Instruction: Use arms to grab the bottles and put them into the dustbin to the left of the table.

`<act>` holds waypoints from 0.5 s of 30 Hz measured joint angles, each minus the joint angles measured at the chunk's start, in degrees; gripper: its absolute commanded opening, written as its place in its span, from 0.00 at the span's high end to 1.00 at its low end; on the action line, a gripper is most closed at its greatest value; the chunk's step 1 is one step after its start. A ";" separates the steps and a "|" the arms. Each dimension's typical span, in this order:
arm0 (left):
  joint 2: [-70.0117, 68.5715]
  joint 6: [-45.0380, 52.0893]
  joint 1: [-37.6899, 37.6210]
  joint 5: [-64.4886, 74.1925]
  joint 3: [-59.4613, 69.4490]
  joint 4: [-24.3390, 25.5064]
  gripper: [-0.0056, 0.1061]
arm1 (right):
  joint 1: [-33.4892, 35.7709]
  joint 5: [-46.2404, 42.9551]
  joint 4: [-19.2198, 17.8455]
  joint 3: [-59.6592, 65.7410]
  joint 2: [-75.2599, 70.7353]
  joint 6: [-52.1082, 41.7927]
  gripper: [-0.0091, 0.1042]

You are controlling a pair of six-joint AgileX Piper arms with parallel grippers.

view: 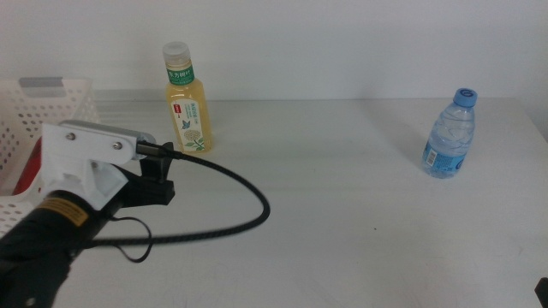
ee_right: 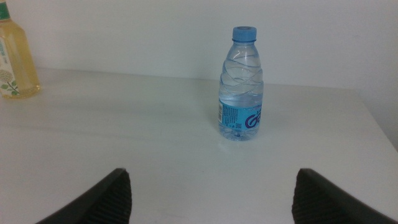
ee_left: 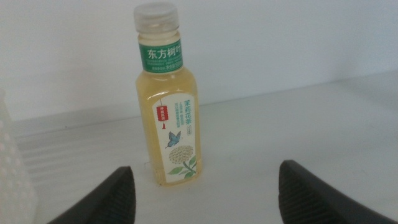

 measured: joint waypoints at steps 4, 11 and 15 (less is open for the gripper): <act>6.85 -3.31 0.00 -7.83 0.00 0.00 0.30 | 0.00 0.00 0.00 0.00 0.00 0.00 0.32; 17.63 -4.35 0.00 -12.95 -5.36 0.41 0.20 | 0.00 0.00 0.00 0.00 0.00 0.00 0.32; 21.85 -2.98 0.00 -13.26 -9.37 0.41 0.16 | 0.00 0.00 0.00 0.00 0.00 0.00 0.32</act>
